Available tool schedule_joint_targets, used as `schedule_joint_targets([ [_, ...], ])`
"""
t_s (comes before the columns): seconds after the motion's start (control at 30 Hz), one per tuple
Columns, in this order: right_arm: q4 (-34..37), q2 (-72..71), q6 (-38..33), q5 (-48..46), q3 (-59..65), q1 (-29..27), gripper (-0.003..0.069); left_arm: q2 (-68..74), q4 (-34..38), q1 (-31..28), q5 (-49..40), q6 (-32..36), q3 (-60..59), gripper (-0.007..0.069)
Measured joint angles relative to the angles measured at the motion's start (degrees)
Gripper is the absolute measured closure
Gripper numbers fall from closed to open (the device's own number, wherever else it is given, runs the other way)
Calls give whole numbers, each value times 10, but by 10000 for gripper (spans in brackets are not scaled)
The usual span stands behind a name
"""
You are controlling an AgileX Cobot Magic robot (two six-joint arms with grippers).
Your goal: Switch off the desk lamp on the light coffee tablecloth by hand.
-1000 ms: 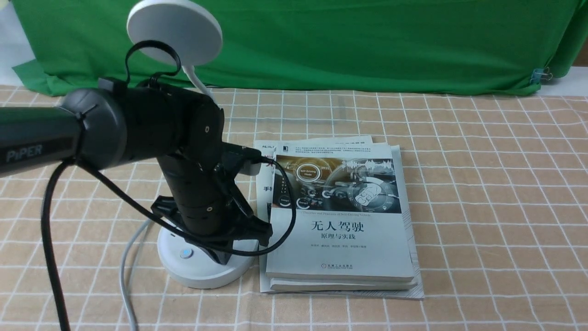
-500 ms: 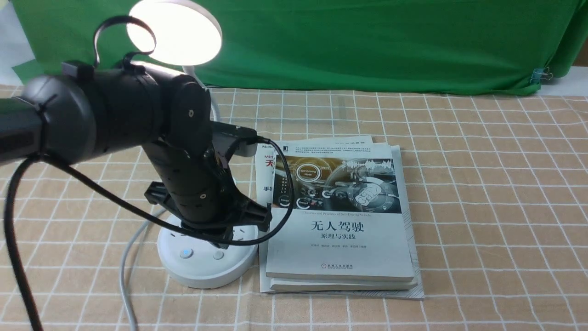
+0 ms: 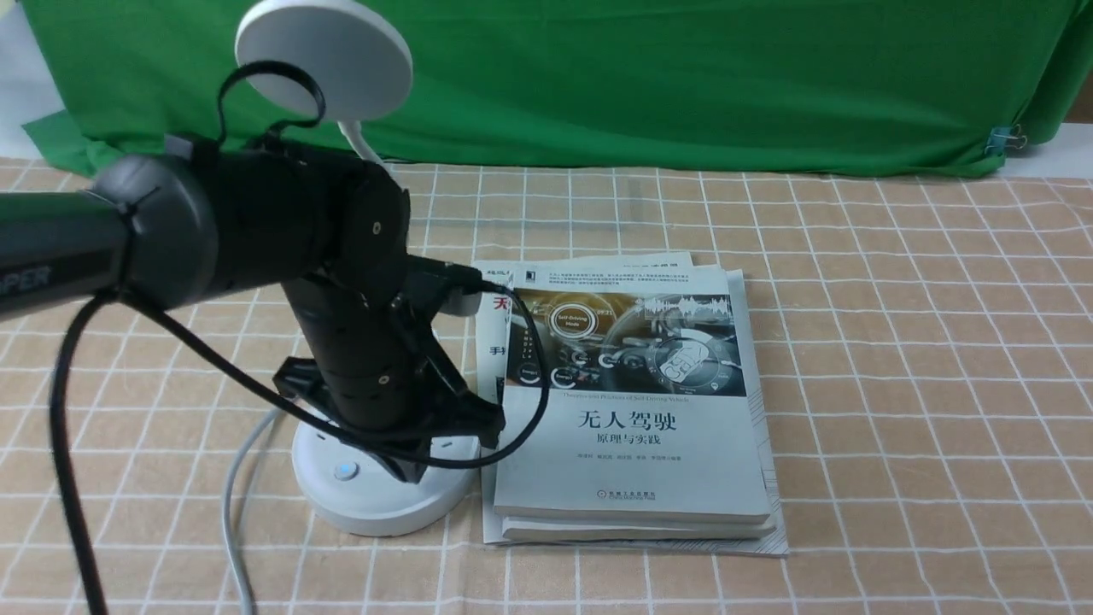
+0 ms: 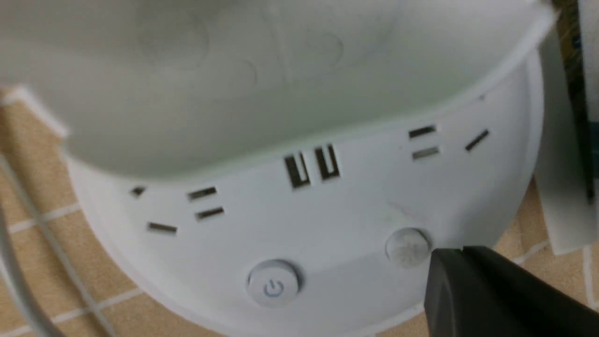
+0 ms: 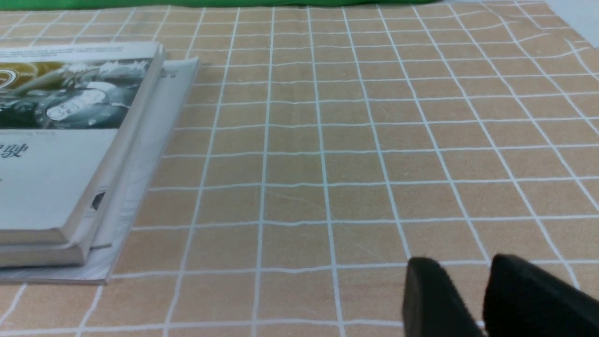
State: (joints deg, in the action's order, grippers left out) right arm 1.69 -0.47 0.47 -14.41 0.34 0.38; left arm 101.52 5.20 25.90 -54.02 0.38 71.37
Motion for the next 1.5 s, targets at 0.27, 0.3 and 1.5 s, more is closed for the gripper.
schedule_joint_targets([
  [0.27,0,0,0,0,0,0,416,-96,-5,0,8,-7,-2,628],
  [0.3,0,0,0,0,0,0,416,-108,-5,0,13,-7,-5,628],
  [1.5,0,0,0,0,0,0,416,-759,1,0,604,-4,-717,626],
])
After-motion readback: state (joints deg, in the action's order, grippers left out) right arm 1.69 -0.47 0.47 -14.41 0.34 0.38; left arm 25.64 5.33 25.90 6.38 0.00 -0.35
